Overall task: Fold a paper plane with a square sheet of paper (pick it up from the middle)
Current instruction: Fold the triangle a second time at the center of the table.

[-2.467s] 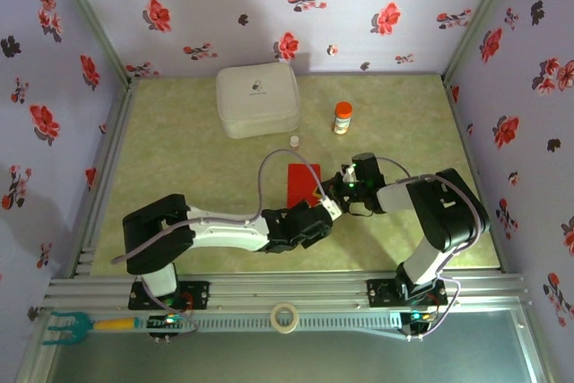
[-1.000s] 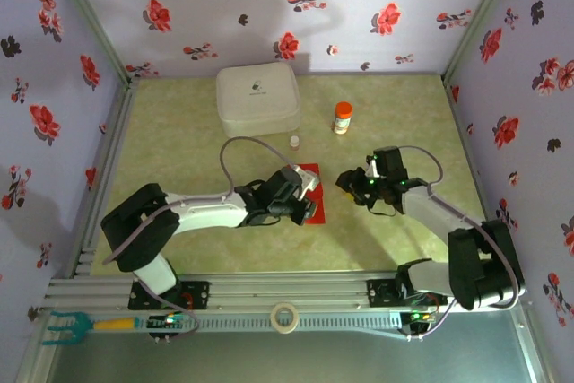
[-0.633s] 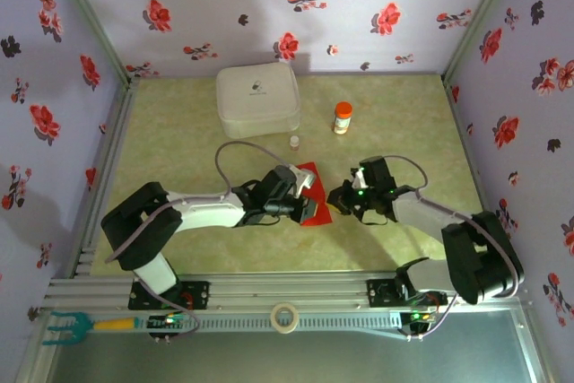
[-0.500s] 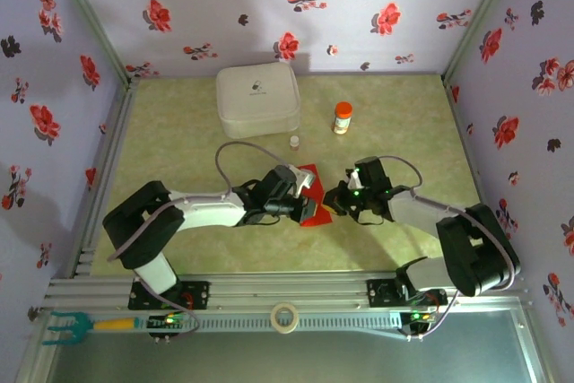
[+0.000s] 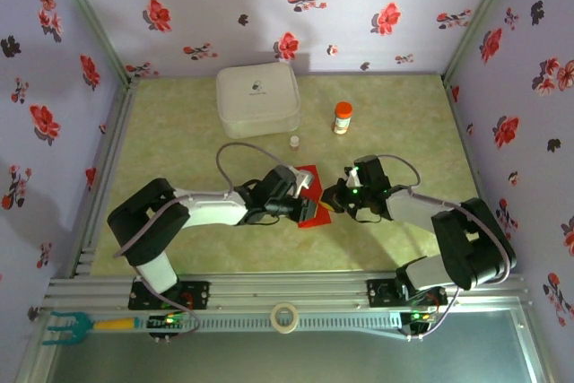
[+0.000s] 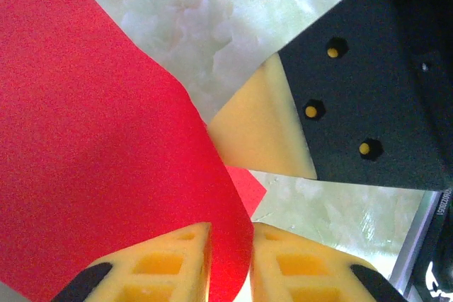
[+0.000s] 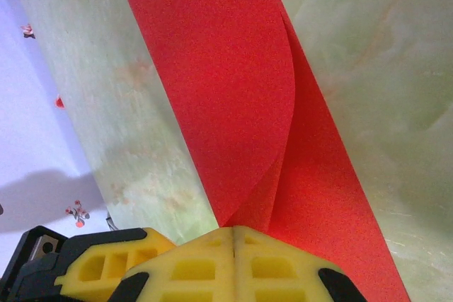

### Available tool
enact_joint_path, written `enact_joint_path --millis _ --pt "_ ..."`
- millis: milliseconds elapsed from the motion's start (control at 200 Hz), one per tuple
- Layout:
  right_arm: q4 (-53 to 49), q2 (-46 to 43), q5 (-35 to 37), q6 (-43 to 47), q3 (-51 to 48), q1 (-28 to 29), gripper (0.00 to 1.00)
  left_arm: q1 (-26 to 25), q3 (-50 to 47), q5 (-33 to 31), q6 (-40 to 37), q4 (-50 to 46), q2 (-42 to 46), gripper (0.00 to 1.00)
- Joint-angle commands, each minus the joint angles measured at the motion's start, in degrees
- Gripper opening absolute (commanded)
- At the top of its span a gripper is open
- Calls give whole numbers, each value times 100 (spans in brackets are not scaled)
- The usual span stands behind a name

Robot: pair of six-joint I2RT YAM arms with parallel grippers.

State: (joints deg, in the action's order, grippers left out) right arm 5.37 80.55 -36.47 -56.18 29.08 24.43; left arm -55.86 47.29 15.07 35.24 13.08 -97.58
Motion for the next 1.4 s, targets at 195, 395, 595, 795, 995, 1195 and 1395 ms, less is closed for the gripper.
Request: enact_joint_path --millis 195,395,595,795,995,1195,1395 --pt "87 82 -102 -86 20 27 6 101 138 74 -63 89 -189 22" --pt "79 92 -107 -86 21 27 6 119 141 158 -62 173 -235 24" --pt "48 99 -89 -70 10 32 6 159 136 207 -56 238 -238 19" --pt "-156 38 22 7 10 27 7 193 72 242 -62 274 -192 1" --pt "-790 -33 287 384 128 36 6 293 -66 228 -76 267 -81 0" --pt "-1007 84 424 528 201 132 1 338 -106 216 -47 254 -84 0" --pt "-934 335 452 538 331 256 1 343 -57 233 -24 177 -112 0"
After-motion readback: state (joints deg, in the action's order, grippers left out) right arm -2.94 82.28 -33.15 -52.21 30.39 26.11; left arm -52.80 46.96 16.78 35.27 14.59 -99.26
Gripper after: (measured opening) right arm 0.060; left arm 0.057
